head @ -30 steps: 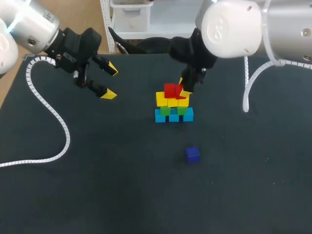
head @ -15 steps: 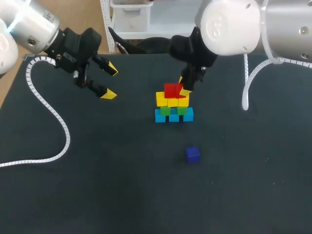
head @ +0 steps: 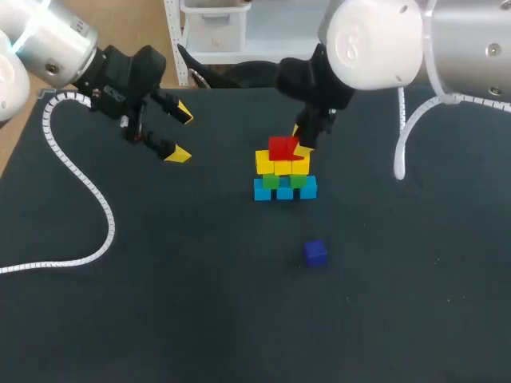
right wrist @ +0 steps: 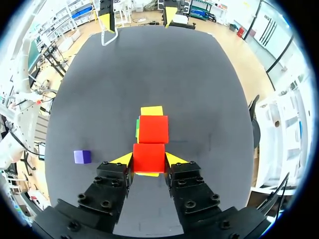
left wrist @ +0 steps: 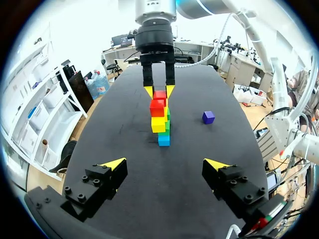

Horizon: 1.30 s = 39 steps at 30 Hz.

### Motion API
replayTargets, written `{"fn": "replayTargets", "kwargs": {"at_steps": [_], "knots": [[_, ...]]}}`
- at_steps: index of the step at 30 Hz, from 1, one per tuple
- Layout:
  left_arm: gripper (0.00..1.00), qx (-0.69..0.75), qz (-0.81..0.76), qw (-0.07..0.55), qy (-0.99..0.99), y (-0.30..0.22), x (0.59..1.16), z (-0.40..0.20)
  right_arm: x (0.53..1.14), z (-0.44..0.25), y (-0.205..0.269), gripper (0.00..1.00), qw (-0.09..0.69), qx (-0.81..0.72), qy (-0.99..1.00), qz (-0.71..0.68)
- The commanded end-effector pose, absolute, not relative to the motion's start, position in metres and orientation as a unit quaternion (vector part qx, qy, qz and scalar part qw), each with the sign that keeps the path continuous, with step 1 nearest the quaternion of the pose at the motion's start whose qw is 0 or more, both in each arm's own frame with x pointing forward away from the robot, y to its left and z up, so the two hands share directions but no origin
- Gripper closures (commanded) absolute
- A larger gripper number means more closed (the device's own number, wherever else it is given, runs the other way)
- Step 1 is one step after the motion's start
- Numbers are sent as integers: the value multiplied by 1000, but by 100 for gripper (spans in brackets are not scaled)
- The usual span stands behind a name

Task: Place the blue cubes, place green cubes on the blue cubes, place the yellow cubes on the green cubes, then place the red cubes on the yellow cubes, and place purple cube on the red cubes.

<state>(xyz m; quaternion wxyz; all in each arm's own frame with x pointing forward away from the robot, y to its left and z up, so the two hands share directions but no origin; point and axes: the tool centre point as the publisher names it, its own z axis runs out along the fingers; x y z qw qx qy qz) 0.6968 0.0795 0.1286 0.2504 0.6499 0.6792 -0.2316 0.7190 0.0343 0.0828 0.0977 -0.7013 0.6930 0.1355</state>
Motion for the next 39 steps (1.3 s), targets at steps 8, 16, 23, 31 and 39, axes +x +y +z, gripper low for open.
{"fn": "replayTargets", "kwargs": {"at_steps": [8,16,23,31,39], "knots": [[0,651,-232,251,678,80,698,128,721,81,35,81,96,-702,693,137],[0,651,-232,251,678,80,698,128,720,83,36,0,97,-701,692,140],[0,651,-232,251,678,80,698,128,718,87,26,0,101,-689,704,141],[0,651,-232,251,678,80,698,128,691,109,10,0,117,-697,700,104],[0,651,-232,251,678,80,698,128,654,116,-11,0,119,-687,709,106]]}}
